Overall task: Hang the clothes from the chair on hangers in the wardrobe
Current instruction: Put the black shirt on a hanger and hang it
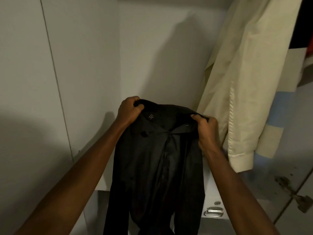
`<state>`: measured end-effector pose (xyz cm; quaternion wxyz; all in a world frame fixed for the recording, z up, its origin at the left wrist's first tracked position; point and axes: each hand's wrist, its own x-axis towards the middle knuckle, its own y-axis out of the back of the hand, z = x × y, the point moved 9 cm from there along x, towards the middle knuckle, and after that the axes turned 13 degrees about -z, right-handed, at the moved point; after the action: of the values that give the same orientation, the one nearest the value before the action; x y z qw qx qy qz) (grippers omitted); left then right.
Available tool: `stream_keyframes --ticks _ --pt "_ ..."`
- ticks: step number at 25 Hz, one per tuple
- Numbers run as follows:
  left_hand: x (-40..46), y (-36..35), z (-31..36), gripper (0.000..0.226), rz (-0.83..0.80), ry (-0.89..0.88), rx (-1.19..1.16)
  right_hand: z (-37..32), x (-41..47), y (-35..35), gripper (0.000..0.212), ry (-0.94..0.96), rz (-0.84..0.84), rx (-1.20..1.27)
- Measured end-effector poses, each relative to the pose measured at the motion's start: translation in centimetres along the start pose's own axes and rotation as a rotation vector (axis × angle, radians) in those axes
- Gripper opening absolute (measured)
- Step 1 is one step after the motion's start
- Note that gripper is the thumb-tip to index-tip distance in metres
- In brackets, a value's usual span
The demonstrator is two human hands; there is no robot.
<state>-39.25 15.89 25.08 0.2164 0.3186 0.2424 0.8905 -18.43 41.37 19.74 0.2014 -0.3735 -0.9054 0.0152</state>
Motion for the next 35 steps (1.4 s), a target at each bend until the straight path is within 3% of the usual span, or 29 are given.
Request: stream_keyframes --ticks 4,6,10,12,15,17,22,27,35 --pt "0.8 -4.2 -8.1 0.021 0.041 0.158 0.273 10.6 2.9 -1.8 0.031 -0.174 -0.074 -0.059" --pt "-0.8 -6.2 -12.6 0.026 0.097 0.293 0.409 15.7 2.7 -2.9 0.023 -0.250 -0.116 -0.104" --pt "-4.8 -10.8 -21.7 0.025 0.136 0.614 0.212 23.1 0.7 -5.2 0.018 -0.350 -0.217 -0.250" --pt "-6.8 -12.6 -24.5 0.022 0.164 0.697 0.047 25.7 -0.2 -6.0 0.006 -0.376 -0.262 -0.354" --pt "-7.9 -13.5 -24.9 0.018 0.217 0.597 -0.026 26.9 -1.0 -6.3 0.027 -0.374 -0.272 -0.427" --pt "-7.5 -13.6 -24.1 0.027 0.200 0.539 0.022 26.0 -1.0 -6.6 0.035 -0.293 -0.244 -0.409" --pt "-6.6 -14.4 -23.9 0.059 0.099 0.486 0.141 24.7 0.0 -3.7 0.023 -0.151 -0.071 -0.334" --pt "-6.6 -14.3 -24.2 0.069 0.110 0.469 0.113 23.1 3.9 0.3 0.016 -0.170 0.009 -0.584" --pt "-6.6 -13.9 -24.3 0.073 0.147 0.457 0.032 25.8 9.5 3.1 0.037 -0.291 -0.341 -1.251"
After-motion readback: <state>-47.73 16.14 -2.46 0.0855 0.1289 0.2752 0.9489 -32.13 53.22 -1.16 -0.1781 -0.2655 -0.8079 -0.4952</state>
